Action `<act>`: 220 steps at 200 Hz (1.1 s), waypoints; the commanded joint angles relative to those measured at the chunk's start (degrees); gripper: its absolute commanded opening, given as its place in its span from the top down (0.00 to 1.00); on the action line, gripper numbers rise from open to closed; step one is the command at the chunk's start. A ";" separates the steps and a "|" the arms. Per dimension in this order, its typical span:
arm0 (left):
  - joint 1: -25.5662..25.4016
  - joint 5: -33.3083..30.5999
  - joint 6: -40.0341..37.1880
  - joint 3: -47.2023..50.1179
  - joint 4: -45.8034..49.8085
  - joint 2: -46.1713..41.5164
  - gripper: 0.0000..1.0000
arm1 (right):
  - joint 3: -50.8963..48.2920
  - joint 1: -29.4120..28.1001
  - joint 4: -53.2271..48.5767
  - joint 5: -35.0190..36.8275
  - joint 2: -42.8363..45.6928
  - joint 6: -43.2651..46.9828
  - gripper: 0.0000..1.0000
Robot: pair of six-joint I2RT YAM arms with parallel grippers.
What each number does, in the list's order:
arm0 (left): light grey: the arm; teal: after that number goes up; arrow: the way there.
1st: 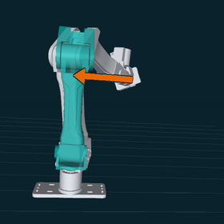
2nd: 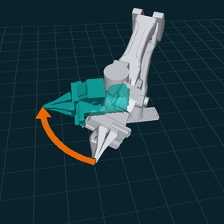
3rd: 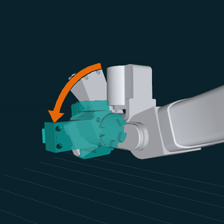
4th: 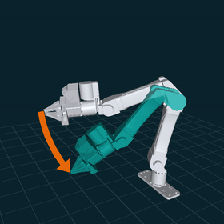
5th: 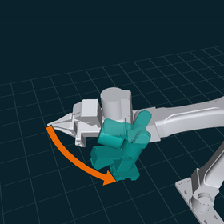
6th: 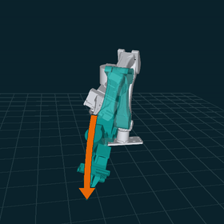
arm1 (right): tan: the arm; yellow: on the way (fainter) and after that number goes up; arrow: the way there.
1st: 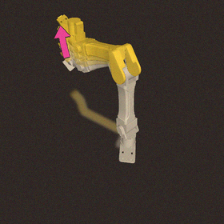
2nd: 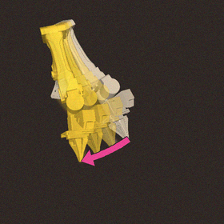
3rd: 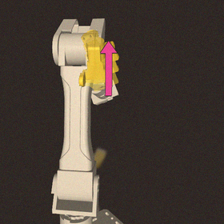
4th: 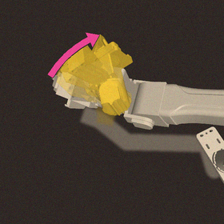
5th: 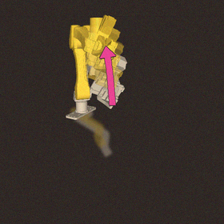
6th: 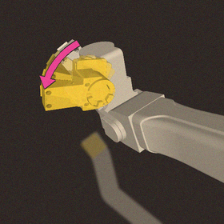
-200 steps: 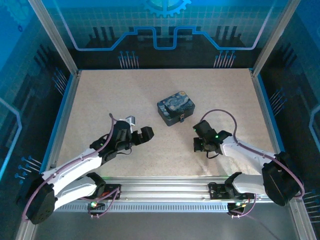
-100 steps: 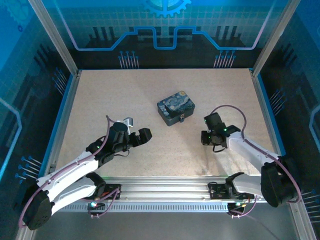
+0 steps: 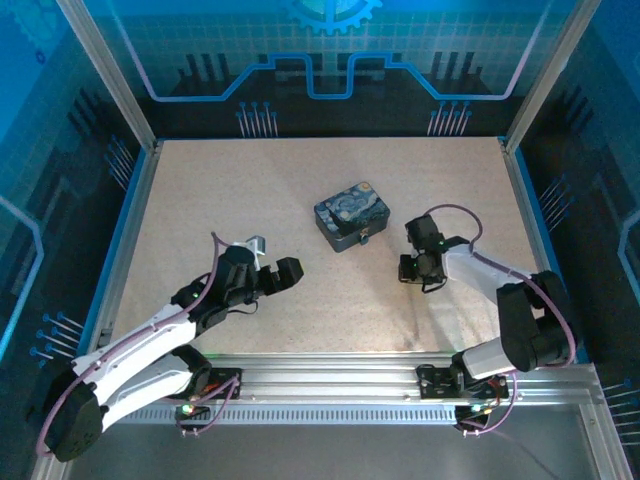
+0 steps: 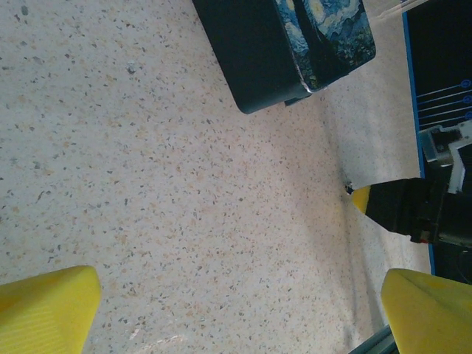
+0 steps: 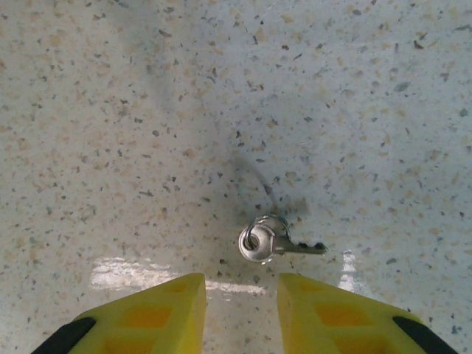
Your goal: Unlock the padlock with the key
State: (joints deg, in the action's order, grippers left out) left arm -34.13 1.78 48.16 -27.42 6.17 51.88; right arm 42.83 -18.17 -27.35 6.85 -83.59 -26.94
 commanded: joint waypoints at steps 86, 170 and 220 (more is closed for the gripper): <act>-0.21 0.43 0.75 0.83 0.44 -0.90 0.01 | 2.90 1.15 0.90 1.85 -5.32 -0.82 0.72; -0.18 0.42 1.06 1.03 0.51 -0.96 0.01 | 4.15 1.29 -0.07 2.28 -6.77 -0.22 0.84; -0.23 0.30 0.88 0.87 0.80 -0.95 0.01 | 3.43 1.36 -0.26 2.16 -4.82 0.81 0.85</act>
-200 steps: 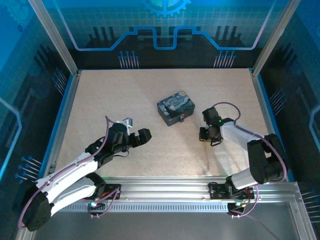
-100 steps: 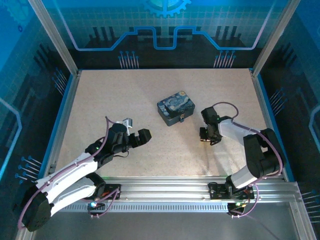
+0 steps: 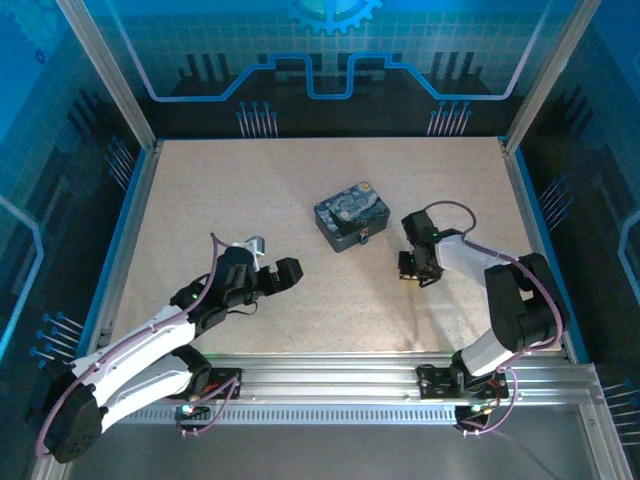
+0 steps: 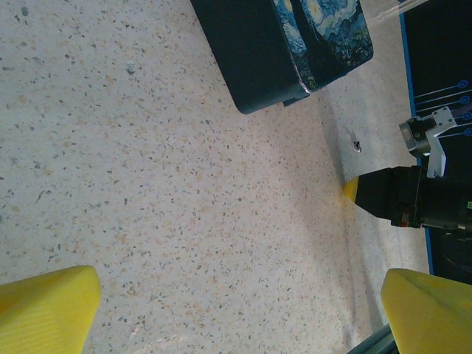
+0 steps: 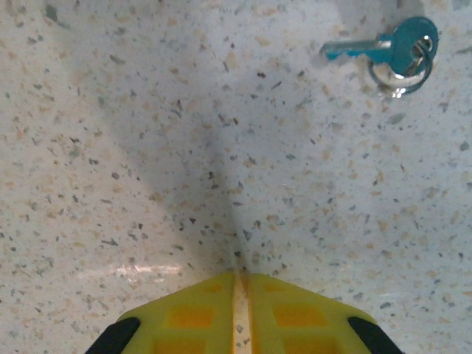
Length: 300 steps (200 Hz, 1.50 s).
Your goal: Unlock the padlock with the key
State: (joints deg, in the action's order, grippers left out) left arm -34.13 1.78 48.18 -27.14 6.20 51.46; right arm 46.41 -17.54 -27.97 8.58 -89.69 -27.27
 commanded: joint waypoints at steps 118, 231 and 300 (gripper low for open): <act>-0.21 0.05 0.16 0.12 1.46 -0.46 0.01 | 7.84 5.93 -3.18 -1.44 0.67 7.19 0.59; -0.19 0.06 -0.20 0.39 1.40 -0.22 0.01 | 16.78 11.32 -4.83 -5.66 -11.56 15.38 0.47; -0.06 0.15 -0.32 0.24 1.59 -0.11 0.01 | 14.71 10.99 -7.45 -7.02 -12.17 14.17 0.47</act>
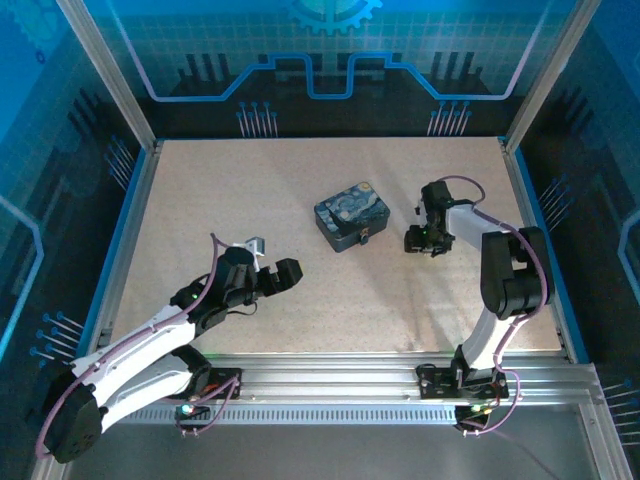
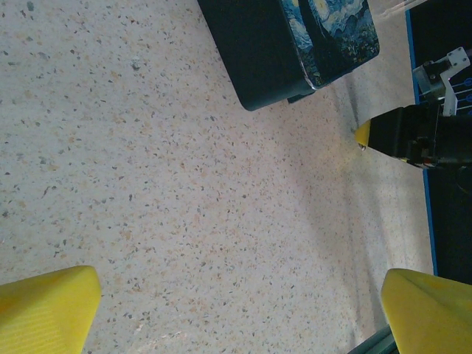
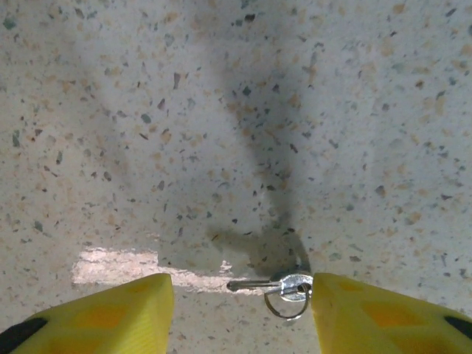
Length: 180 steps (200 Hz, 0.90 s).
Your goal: Unlock the padlock with the key
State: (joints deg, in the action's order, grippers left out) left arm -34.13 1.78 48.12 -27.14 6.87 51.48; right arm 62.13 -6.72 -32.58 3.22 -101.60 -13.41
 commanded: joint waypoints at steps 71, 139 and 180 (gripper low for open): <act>-0.10 0.15 -0.57 0.00 0.99 0.37 0.01 | -3.25 -1.59 -3.10 1.09 1.35 0.31 0.57; -0.11 0.38 -0.47 -0.23 0.86 0.86 0.01 | -2.16 -1.63 -4.16 3.39 0.18 0.40 0.66; -0.11 0.34 -0.65 -0.25 1.03 0.81 0.01 | -2.58 -1.82 -4.34 4.13 0.60 -0.03 0.80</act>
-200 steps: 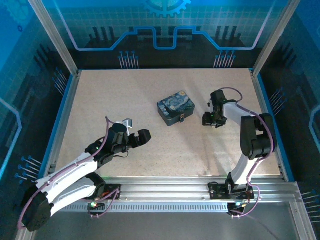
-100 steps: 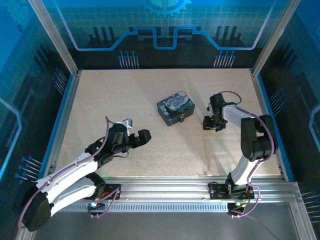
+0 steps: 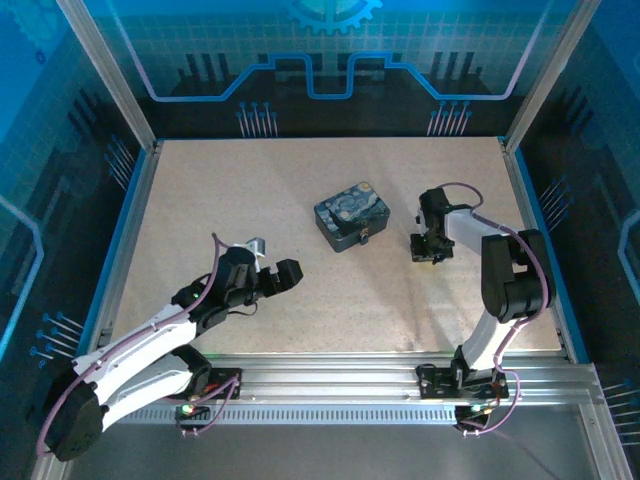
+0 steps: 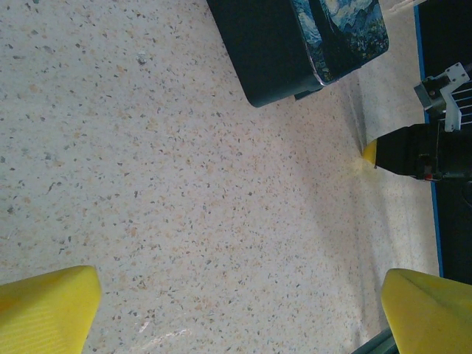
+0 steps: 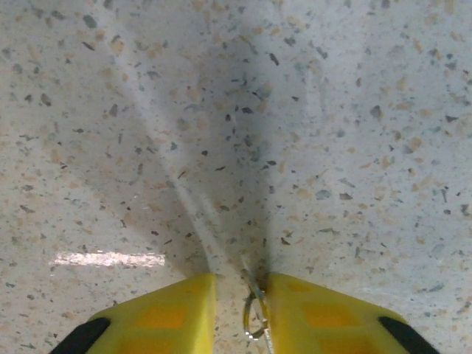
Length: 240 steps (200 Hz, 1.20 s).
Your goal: Unlock the padlock with the key
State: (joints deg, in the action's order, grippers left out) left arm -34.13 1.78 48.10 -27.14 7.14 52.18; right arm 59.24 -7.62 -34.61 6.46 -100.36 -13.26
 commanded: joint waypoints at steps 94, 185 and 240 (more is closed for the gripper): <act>-0.14 6.23 3.44 0.98 -6.16 0.11 0.01 | -11.95 -2.77 10.54 -16.98 21.52 -7.00 0.98; -4.20 13.39 18.85 3.19 -30.12 8.90 0.11 | -30.52 -13.81 38.34 -27.76 42.30 -30.98 0.98; -10.65 11.63 25.17 2.39 -47.28 16.76 0.31 | -35.28 -18.91 44.70 -21.76 46.77 -51.68 0.98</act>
State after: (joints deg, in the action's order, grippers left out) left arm -42.24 13.37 70.17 -23.53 -30.00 66.02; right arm 24.99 -24.84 5.72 -18.17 -55.27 -51.88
